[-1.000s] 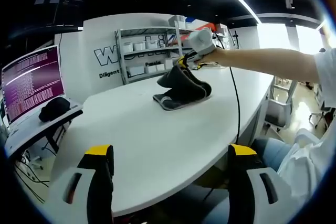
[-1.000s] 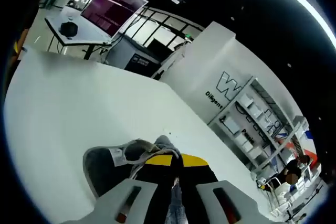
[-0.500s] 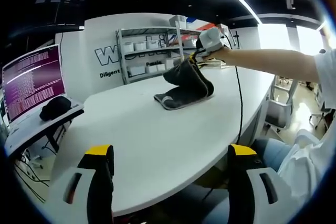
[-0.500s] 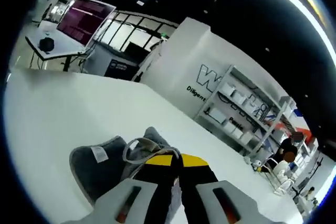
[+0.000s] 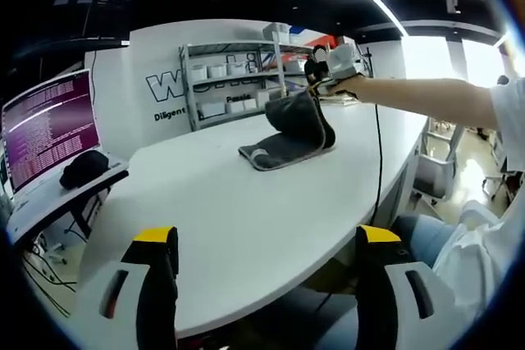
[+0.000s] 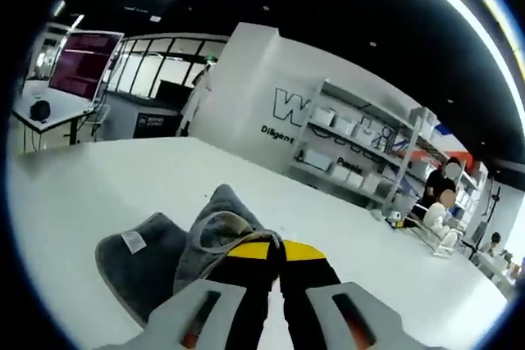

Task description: Open the folded towel by lifting each exposed corner and separating the folded layers until the towel lies flat within the target outline without major curled edges

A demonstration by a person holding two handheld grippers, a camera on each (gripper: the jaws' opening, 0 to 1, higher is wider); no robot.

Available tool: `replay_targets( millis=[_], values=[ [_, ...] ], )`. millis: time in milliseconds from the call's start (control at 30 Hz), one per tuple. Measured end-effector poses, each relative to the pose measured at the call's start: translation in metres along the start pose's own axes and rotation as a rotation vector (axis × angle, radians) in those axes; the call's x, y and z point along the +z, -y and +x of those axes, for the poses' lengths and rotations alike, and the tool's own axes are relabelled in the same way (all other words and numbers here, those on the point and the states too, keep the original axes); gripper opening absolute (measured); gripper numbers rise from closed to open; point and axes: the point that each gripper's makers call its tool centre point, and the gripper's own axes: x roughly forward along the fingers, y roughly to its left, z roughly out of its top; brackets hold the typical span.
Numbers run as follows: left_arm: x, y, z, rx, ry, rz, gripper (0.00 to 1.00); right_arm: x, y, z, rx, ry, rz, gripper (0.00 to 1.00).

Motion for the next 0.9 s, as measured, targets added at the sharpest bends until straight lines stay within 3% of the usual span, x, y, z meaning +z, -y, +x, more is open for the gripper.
replay_targets(
  millis=[300,467,900],
  values=[
    [0.000,-0.001,0.000,0.003,-0.002,0.000,0.88,-0.024,0.019,-0.006,-0.054,-0.028,0.036,0.00],
    [0.000,-0.003,-0.001,0.006,-0.001,-0.002,0.88,-0.047,0.031,-0.009,-0.084,-0.069,0.036,0.00],
    [-0.001,-0.003,0.000,0.006,-0.006,-0.003,0.88,-0.079,0.045,-0.016,-0.113,-0.122,0.049,0.00]
  ],
)
